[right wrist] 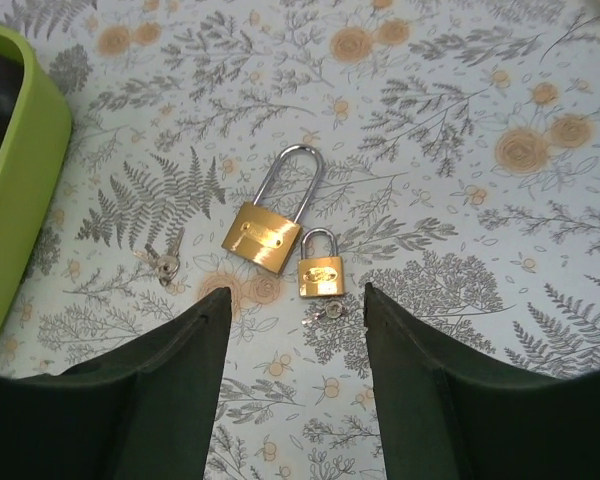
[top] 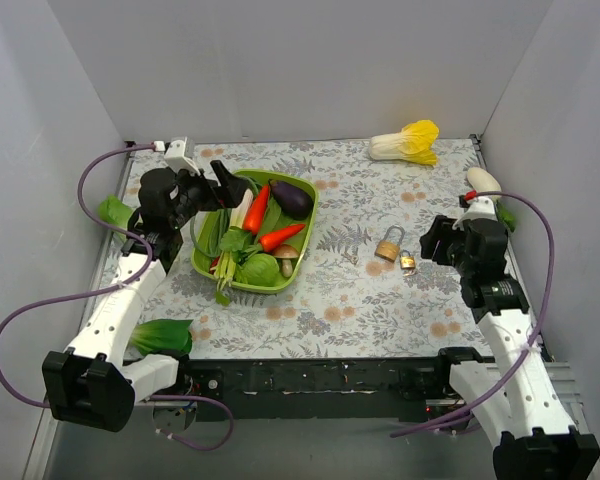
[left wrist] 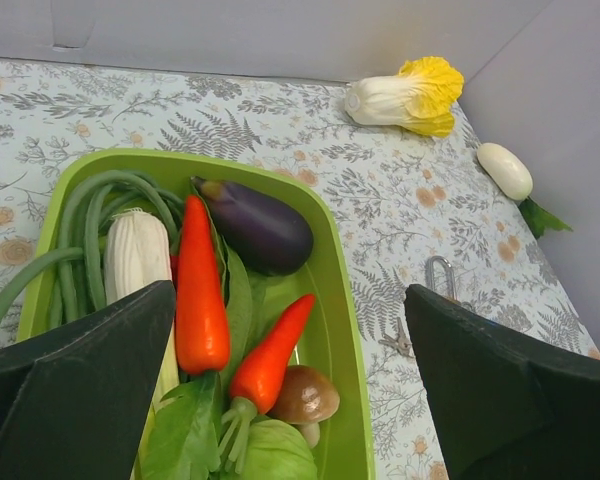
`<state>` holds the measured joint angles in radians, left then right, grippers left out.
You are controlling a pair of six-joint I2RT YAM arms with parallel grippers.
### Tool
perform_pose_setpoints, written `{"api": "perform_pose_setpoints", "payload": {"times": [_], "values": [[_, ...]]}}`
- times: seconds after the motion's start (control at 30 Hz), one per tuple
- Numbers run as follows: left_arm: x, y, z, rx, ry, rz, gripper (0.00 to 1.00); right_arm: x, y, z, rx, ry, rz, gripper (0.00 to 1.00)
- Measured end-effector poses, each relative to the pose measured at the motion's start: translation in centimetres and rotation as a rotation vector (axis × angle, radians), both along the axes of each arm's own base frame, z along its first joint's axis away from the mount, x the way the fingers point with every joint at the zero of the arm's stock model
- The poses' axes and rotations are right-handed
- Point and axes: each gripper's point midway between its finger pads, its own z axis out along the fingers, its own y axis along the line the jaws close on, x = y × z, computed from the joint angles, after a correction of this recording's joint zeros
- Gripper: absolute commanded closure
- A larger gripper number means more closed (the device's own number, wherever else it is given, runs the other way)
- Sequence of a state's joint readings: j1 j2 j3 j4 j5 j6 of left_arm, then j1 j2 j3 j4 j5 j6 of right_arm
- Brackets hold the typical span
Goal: Unlock with the key
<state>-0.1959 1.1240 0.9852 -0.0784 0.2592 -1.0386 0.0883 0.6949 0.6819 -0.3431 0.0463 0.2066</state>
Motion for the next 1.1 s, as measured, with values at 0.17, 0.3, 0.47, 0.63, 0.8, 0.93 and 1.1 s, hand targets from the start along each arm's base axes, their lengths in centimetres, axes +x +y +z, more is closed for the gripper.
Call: {"api": "perform_pose_setpoints", "payload": {"times": [0.17, 0.3, 0.47, 0.63, 0.8, 0.93, 1.1], "values": [[-0.9, -0.5, -0.6, 0.002, -0.022, -0.045, 0.02, 0.0, 2.0, -3.2, -0.031, 0.128, 0.082, 0.39], [-1.4, -1.0, 0.4, -0.008, -0.060, -0.081, 0.02, -0.4, 4.3, -3.8, -0.072, 0.138, 0.175, 0.39], [-1.5, -1.3, 1.2, -0.015, -0.102, -0.096, 0.02, 0.0, 7.9, -6.2, -0.087, 0.211, 0.277, 0.39], [-1.7, -1.7, 0.6, -0.018, -0.102, -0.110, 0.02, -0.4, 11.1, -8.0, -0.137, 0.238, 0.342, 0.40], [-2.2, -2.4, 0.2, -0.028, -0.088, -0.139, 0.02, 0.4, 13.8, -9.7, -0.207, 0.286, 0.384, 0.48], [-2.4, -2.9, 0.3, -0.030, -0.094, -0.156, 0.02, 1.7, 14.6, -11.5, -0.239, 0.336, 0.377, 0.52], [-2.5, -3.2, 0.5, -0.032, -0.101, -0.164, 0.02, 3.1, 15.6, -13.6, -0.264, 0.392, 0.380, 0.55]]}}
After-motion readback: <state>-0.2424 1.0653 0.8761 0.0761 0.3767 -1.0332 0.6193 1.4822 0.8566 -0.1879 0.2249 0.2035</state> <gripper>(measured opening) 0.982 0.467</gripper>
